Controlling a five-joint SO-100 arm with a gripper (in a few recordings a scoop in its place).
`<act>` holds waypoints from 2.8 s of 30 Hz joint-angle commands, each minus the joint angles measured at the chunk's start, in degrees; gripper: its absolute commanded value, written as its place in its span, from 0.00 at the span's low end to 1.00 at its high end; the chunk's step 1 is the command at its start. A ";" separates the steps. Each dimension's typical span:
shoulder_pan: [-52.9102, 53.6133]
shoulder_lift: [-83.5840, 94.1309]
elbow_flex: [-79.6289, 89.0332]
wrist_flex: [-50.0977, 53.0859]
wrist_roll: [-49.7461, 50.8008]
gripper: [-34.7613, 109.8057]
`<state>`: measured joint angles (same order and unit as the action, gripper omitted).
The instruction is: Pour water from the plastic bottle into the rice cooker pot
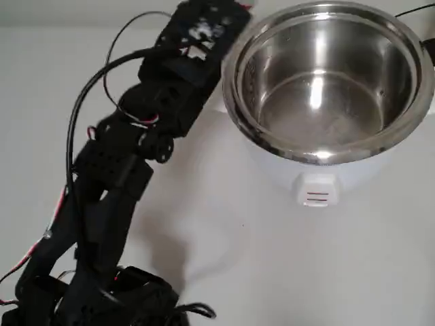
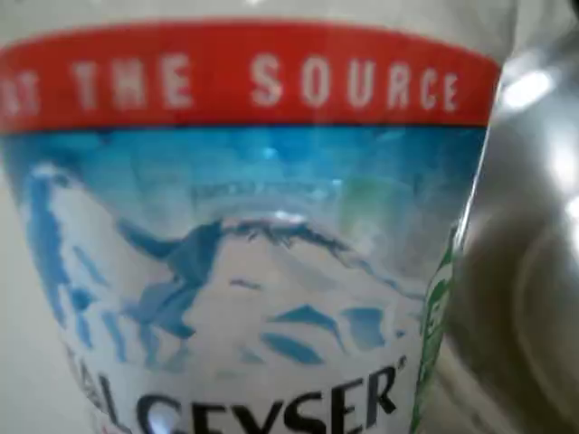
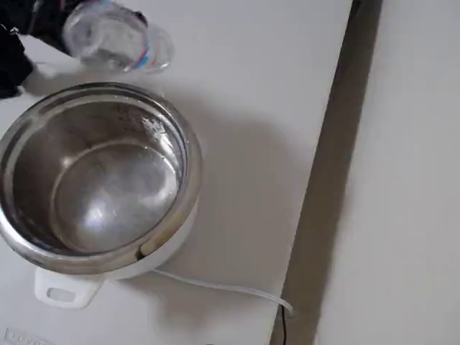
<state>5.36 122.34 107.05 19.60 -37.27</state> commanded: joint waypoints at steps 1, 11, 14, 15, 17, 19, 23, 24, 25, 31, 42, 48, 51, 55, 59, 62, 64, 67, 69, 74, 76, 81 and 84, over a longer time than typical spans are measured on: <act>0.79 1.41 -17.40 10.46 12.04 0.35; -1.49 -15.38 -47.20 30.23 31.20 0.35; -2.20 -17.23 -49.57 31.73 34.89 0.35; -2.29 -17.31 -49.57 31.82 36.04 0.35; -2.29 -18.02 -50.19 31.82 39.20 0.35; -2.11 -18.81 -50.98 32.08 42.28 0.35; -1.85 -19.78 -52.03 32.26 48.08 0.35; -2.11 -19.86 -52.03 32.26 48.69 0.35; -2.20 -20.04 -52.12 32.26 49.48 0.35; -1.93 -21.97 -53.70 31.82 54.58 0.35; -0.97 -23.73 -53.88 31.11 62.14 0.34; 0.09 -23.82 -54.05 31.03 64.78 0.34; 0.35 -23.64 -54.05 31.03 65.65 0.34; 0.18 -23.12 -54.05 30.94 66.18 0.34; -0.35 -22.94 -54.05 30.67 66.45 0.34; -0.53 -22.94 -54.05 30.76 66.62 0.34; -0.53 -22.94 -54.05 30.85 66.62 0.34; -0.35 -23.03 -54.05 30.94 66.80 0.34; -0.26 -23.03 -54.05 30.94 66.80 0.34; -0.35 -23.03 -54.05 31.03 66.80 0.34; -0.35 -23.03 -54.05 31.11 66.80 0.34; -0.26 -22.94 -54.05 31.11 67.06 0.34; -0.26 -22.94 -54.05 31.29 67.41 0.34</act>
<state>4.57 97.38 58.36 51.77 29.36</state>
